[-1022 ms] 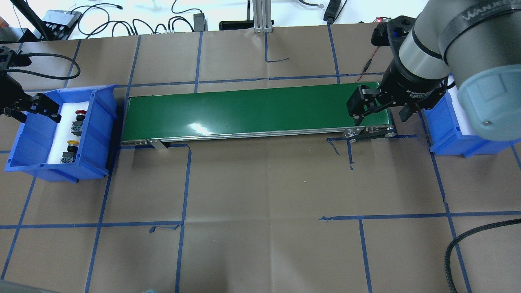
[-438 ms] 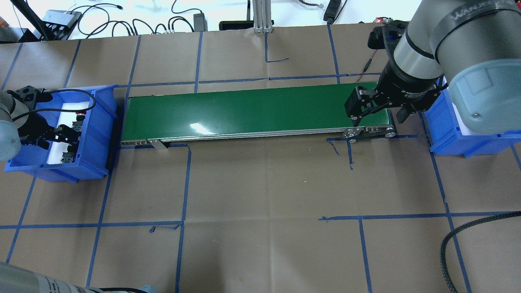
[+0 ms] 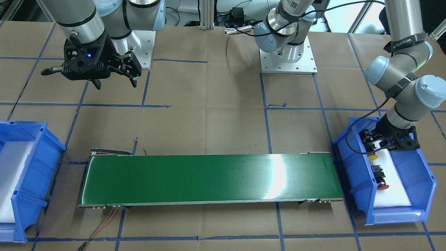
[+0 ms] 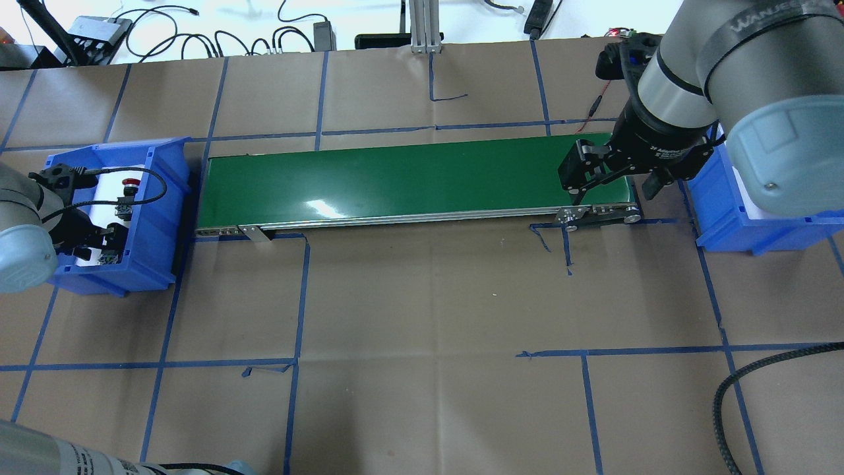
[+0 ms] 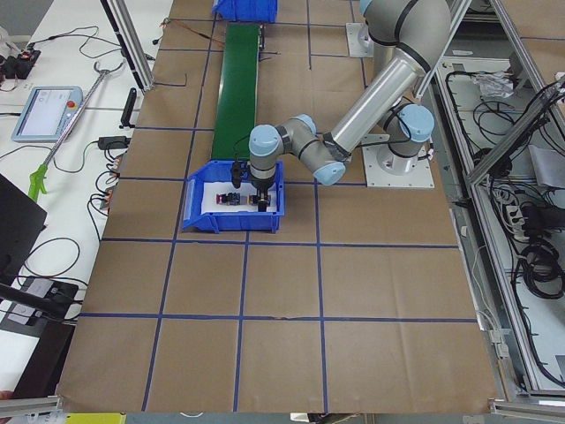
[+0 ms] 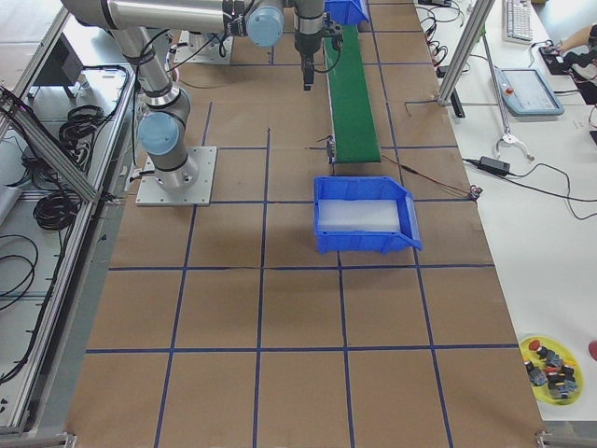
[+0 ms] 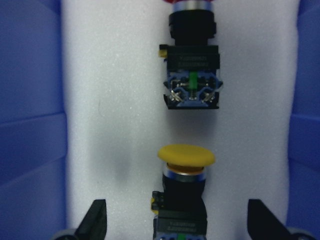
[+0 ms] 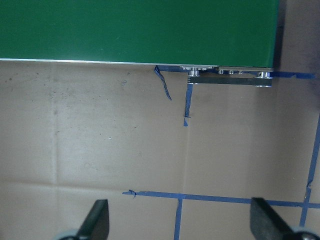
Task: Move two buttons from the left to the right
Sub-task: 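Lower the left gripper and grasp the yellow push button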
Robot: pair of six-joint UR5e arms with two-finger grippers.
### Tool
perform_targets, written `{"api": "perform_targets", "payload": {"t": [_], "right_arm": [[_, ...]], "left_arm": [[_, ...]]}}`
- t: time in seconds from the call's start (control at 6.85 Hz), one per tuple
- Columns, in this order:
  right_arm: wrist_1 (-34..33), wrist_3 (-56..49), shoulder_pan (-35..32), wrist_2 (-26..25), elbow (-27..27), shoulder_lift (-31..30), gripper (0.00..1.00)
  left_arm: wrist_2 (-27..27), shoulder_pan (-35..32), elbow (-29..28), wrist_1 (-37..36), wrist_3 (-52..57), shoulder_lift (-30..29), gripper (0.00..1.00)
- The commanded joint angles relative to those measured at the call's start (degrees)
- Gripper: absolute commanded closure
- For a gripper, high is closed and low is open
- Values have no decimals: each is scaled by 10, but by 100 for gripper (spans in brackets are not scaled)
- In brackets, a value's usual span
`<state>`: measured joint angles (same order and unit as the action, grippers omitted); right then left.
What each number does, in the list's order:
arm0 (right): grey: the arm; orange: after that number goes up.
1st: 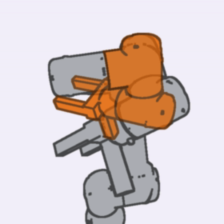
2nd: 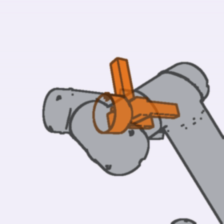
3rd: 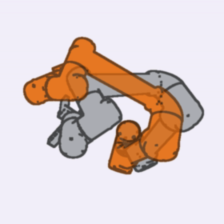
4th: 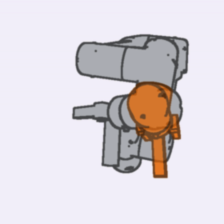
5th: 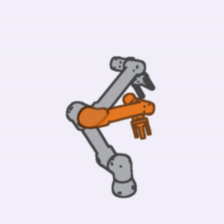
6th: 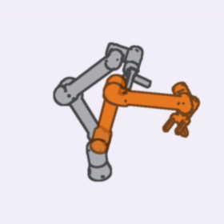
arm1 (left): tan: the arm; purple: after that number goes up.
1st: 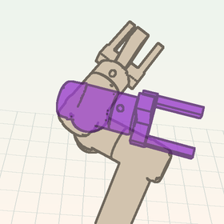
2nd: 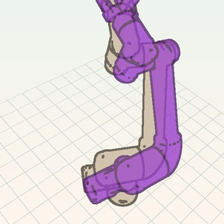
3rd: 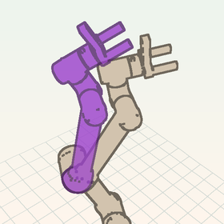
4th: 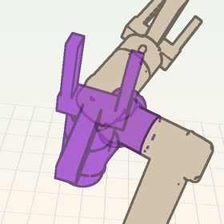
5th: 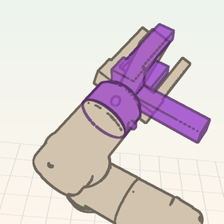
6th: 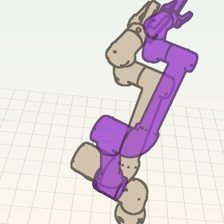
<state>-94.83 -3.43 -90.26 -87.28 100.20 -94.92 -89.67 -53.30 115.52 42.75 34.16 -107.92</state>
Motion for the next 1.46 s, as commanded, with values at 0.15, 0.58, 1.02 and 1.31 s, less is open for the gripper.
{"api": "perform_targets", "payload": {"t": [0.15,0.58,1.02,1.31], "right_arm": [[0,0,0,0,0,0,0],[0,0,0,0,0,0,0],[0,0,0,0,0,0,0],[0,0,0,0,0,0,0]], "left_arm": [[1,0,1,2,-2,-1,37],[-1,1,-6,8,1,13,89],[-2,-1,-108,191,1,73,90],[-4,-7,-218,319,-3,67,90]]}}
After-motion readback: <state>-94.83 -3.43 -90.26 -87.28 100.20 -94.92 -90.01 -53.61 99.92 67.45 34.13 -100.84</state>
